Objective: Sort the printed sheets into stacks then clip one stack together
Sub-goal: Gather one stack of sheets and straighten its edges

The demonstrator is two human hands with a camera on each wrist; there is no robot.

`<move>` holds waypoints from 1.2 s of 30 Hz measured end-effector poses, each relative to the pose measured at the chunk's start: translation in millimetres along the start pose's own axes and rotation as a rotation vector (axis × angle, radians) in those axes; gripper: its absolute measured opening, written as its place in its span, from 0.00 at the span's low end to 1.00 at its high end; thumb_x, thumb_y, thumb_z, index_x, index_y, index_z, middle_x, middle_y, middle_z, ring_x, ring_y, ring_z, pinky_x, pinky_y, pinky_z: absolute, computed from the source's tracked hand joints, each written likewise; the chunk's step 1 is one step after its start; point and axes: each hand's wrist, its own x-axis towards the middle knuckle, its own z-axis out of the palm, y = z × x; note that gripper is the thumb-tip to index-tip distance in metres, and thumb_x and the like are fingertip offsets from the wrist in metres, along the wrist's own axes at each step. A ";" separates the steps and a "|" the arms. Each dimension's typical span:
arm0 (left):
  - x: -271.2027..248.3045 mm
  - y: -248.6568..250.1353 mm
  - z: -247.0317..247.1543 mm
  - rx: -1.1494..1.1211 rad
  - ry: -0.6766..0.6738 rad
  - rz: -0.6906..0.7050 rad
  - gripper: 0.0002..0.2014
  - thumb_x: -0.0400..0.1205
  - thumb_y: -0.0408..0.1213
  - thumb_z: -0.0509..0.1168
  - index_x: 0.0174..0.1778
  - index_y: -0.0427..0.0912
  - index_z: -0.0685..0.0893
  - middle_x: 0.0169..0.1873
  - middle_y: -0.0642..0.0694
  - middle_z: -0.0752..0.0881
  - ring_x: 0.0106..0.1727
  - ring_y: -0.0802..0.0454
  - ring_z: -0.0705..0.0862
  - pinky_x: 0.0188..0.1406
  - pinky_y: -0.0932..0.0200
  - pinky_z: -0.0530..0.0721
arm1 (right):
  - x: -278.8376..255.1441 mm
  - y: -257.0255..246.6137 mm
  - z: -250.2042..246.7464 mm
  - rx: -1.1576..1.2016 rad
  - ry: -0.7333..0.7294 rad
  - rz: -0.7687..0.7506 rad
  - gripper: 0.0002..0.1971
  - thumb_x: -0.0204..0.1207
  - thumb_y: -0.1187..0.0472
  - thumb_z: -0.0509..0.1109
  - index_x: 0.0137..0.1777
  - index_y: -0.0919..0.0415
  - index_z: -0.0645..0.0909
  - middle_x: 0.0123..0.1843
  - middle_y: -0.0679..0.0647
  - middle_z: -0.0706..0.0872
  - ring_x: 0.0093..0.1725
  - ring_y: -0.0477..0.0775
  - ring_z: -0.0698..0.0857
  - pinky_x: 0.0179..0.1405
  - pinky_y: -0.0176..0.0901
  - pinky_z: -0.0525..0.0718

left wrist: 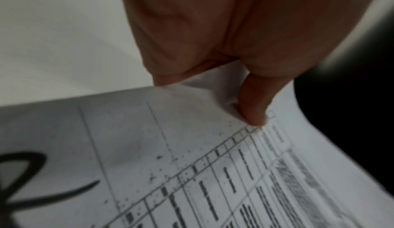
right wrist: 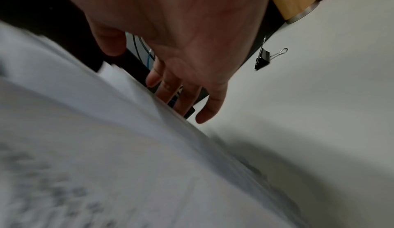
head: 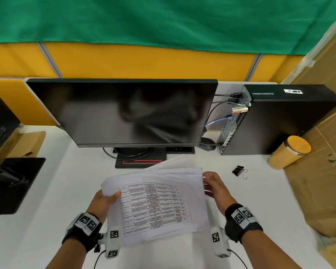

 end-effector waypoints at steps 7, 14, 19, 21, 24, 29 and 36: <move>15.5 -32.1 -0.6 0.341 0.170 -0.092 0.16 0.80 0.36 0.70 0.63 0.38 0.82 0.55 0.34 0.88 0.54 0.35 0.86 0.58 0.42 0.82 | 5.5 9.7 19.6 -0.440 -0.255 0.151 0.32 0.73 0.43 0.75 0.75 0.45 0.66 0.66 0.44 0.82 0.65 0.49 0.81 0.68 0.47 0.77; 6.6 -44.1 -11.6 0.099 0.022 -0.124 0.20 0.73 0.38 0.78 0.60 0.38 0.84 0.51 0.36 0.91 0.52 0.34 0.89 0.53 0.36 0.87 | 22.7 39.0 23.1 -0.553 -0.076 0.112 0.17 0.78 0.64 0.70 0.65 0.52 0.77 0.59 0.53 0.88 0.59 0.55 0.86 0.68 0.56 0.81; -0.8 -53.5 -11.1 0.038 0.032 -0.099 0.19 0.77 0.26 0.71 0.64 0.40 0.82 0.55 0.34 0.89 0.55 0.33 0.88 0.57 0.32 0.84 | 28.7 41.4 35.5 -0.542 -0.067 -0.014 0.15 0.75 0.63 0.72 0.60 0.51 0.79 0.64 0.54 0.83 0.66 0.56 0.82 0.71 0.57 0.79; -2.4 -47.2 -4.1 0.136 0.056 -0.014 0.21 0.78 0.25 0.70 0.66 0.44 0.81 0.54 0.37 0.89 0.55 0.35 0.88 0.57 0.32 0.85 | 30.7 47.6 35.1 -0.530 -0.058 0.022 0.23 0.71 0.61 0.75 0.65 0.51 0.75 0.68 0.54 0.78 0.69 0.57 0.78 0.72 0.59 0.77; -8.8 -27.7 5.5 0.193 0.029 0.116 0.20 0.78 0.23 0.68 0.64 0.44 0.83 0.55 0.41 0.89 0.57 0.38 0.87 0.60 0.35 0.83 | 25.7 50.9 30.9 -0.375 -0.017 0.097 0.39 0.68 0.65 0.80 0.74 0.48 0.62 0.70 0.51 0.74 0.69 0.56 0.77 0.74 0.56 0.75; -23.1 13.2 11.0 0.104 -0.039 0.227 0.16 0.78 0.20 0.68 0.60 0.38 0.85 0.52 0.41 0.92 0.56 0.40 0.89 0.55 0.49 0.86 | 11.7 28.7 10.0 -0.072 0.015 0.193 0.46 0.58 0.59 0.87 0.74 0.53 0.67 0.65 0.54 0.84 0.64 0.57 0.84 0.70 0.54 0.80; -25.0 64.4 30.7 0.020 -0.035 0.443 0.17 0.77 0.28 0.72 0.60 0.45 0.81 0.50 0.51 0.89 0.49 0.54 0.89 0.44 0.59 0.88 | -9.7 -28.3 -5.0 0.057 0.171 -0.158 0.17 0.75 0.66 0.76 0.63 0.55 0.84 0.56 0.48 0.93 0.54 0.45 0.91 0.55 0.43 0.86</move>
